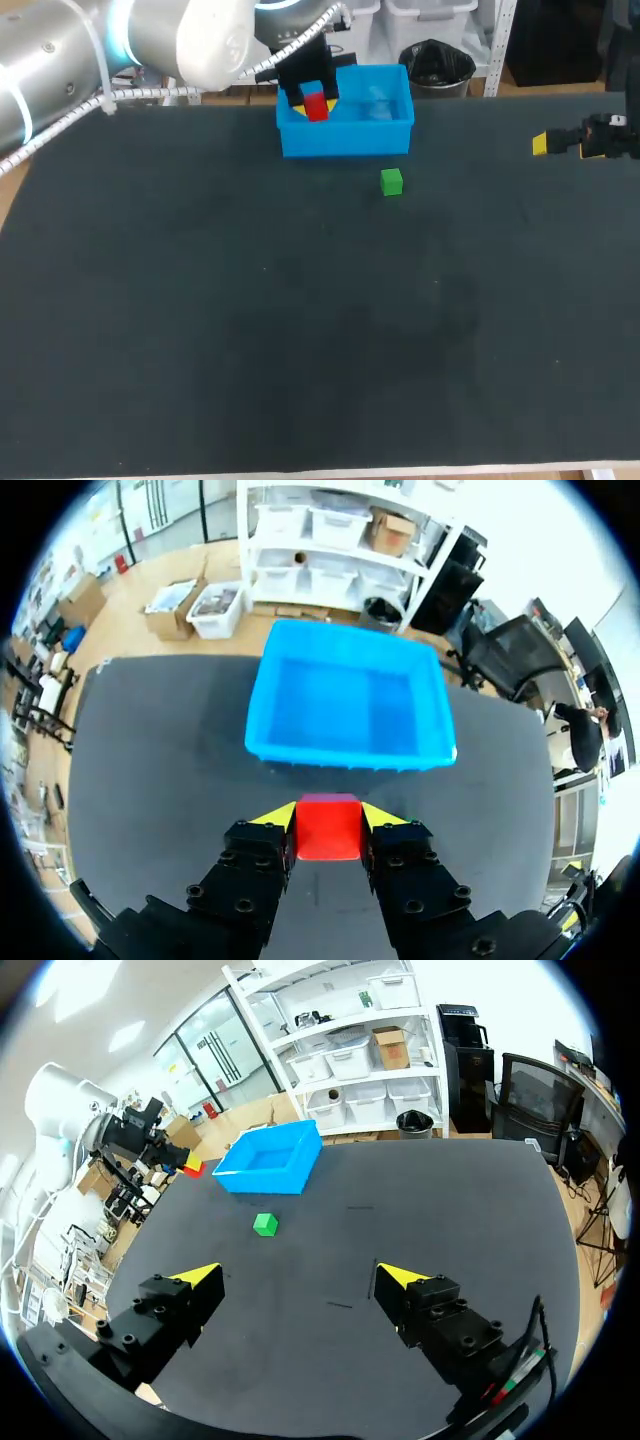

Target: Use the left arm to pick the red cube and place it into the blue plastic box first, then use the right arm to grasp the green cube and put it into the same blue plastic box after the first action is fully finished.

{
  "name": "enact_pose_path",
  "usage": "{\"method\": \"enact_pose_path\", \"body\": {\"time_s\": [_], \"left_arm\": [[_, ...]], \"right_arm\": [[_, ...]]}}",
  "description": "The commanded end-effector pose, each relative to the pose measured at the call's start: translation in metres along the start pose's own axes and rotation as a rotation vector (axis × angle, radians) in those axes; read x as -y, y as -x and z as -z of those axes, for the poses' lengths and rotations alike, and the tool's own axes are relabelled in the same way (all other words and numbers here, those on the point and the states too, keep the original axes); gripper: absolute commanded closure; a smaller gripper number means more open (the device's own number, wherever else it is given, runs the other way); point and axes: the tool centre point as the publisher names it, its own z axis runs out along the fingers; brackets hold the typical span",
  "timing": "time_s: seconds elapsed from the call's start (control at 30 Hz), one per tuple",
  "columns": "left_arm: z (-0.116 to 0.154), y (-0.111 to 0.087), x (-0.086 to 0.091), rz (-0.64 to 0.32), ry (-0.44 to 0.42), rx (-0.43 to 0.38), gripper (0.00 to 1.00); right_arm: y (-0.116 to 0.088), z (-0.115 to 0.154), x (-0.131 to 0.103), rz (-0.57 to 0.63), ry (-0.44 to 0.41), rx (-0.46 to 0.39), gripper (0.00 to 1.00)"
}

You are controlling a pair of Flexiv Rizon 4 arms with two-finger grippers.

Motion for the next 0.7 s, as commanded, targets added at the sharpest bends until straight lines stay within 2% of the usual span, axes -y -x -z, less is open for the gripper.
{"method": "enact_pose_path", "body": {"time_s": [0.03,0.33,0.7], "left_arm": [[0.0,0.015,0.002,0.007,-0.016,0.006,1.0],[-0.002,0.058,0.009,0.05,-0.049,0.06,1.0],[-0.017,0.09,0.015,0.113,-0.085,0.083,1.0]], "right_arm": [[0.0,0.0,0.0,0.0,0.0,0.0,0.0],[0.0,0.0,0.0,0.0,0.0,0.0,0.0],[0.0,0.0,0.0,0.0,0.0,0.0,0.0]]}}
